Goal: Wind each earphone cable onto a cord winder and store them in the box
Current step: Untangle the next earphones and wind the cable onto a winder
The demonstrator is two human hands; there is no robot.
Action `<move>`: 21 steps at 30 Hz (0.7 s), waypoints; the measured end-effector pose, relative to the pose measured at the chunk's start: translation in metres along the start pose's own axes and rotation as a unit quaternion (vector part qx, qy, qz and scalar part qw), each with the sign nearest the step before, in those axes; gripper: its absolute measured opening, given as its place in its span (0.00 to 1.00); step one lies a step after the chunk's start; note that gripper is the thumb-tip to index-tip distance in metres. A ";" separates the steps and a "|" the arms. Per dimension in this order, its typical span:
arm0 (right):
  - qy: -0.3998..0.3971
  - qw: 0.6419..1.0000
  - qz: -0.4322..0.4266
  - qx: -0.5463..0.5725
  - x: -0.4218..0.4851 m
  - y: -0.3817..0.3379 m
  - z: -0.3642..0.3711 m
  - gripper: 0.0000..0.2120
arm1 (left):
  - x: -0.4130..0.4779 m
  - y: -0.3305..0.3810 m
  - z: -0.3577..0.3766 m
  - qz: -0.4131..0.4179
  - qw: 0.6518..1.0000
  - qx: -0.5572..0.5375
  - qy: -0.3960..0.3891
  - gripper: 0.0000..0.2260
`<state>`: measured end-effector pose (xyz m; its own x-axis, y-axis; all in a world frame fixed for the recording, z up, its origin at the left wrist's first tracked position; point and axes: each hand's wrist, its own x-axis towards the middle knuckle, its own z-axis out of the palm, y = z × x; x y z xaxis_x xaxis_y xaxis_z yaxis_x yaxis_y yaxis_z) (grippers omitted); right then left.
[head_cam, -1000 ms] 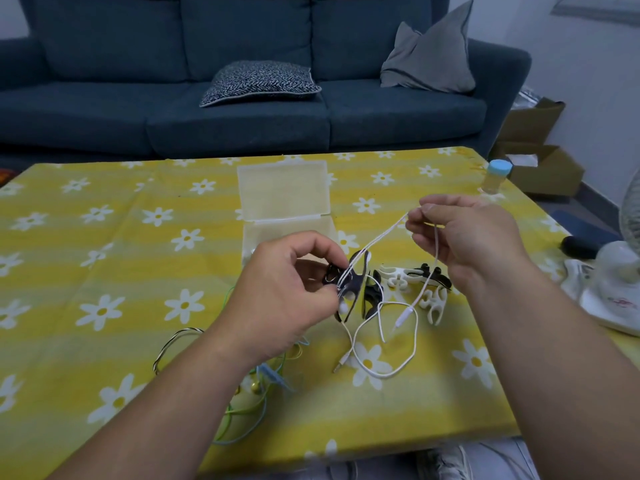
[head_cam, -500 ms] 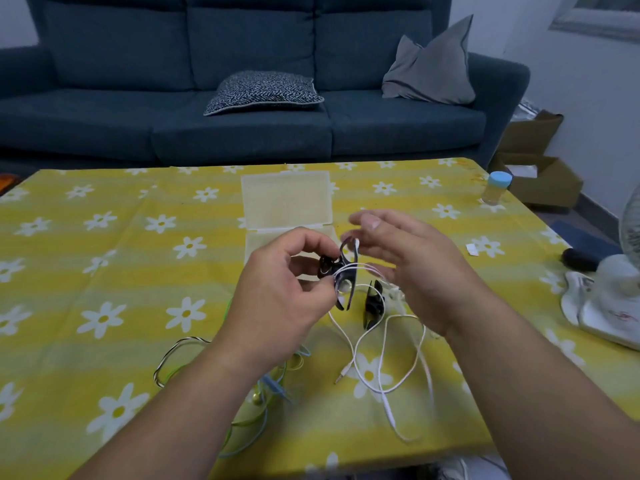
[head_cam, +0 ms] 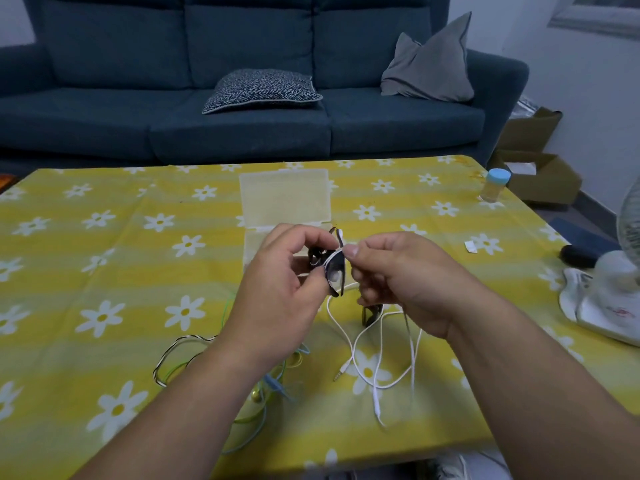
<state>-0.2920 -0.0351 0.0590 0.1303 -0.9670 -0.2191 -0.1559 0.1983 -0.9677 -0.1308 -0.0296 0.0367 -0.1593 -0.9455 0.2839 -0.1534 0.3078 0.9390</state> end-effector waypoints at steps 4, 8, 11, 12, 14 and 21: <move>0.010 0.998 -0.004 0.054 0.000 -0.001 0.006 0.20 | 0.001 -0.005 0.001 0.013 1.000 0.002 -0.006 0.16; 0.023 0.996 -0.020 0.086 0.000 0.000 0.010 0.20 | 0.000 -0.003 0.002 0.025 0.999 0.022 -0.011 0.16; 0.050 0.995 -0.045 0.078 0.001 0.000 0.011 0.15 | 0.001 -0.005 0.003 0.022 1.000 0.007 -0.007 0.15; 0.059 0.994 -0.053 0.079 0.001 0.000 0.011 0.14 | 0.001 -0.005 0.003 0.017 1.000 -0.007 -0.004 0.15; 0.070 0.991 -0.063 0.092 0.001 0.000 0.011 0.14 | 0.002 -0.003 0.004 0.001 0.999 -0.037 0.007 0.15; 0.078 0.989 -0.072 0.101 0.001 -0.001 0.005 0.15 | 0.004 -0.005 0.002 -0.036 0.994 -0.098 0.014 0.15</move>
<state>-0.2872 -0.0357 0.0588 -0.0190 -0.9973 -0.0706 0.0546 0.0695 -0.9961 -0.1330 -0.0348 0.0326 -0.1269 -0.9678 0.2172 0.0300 0.2151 0.9761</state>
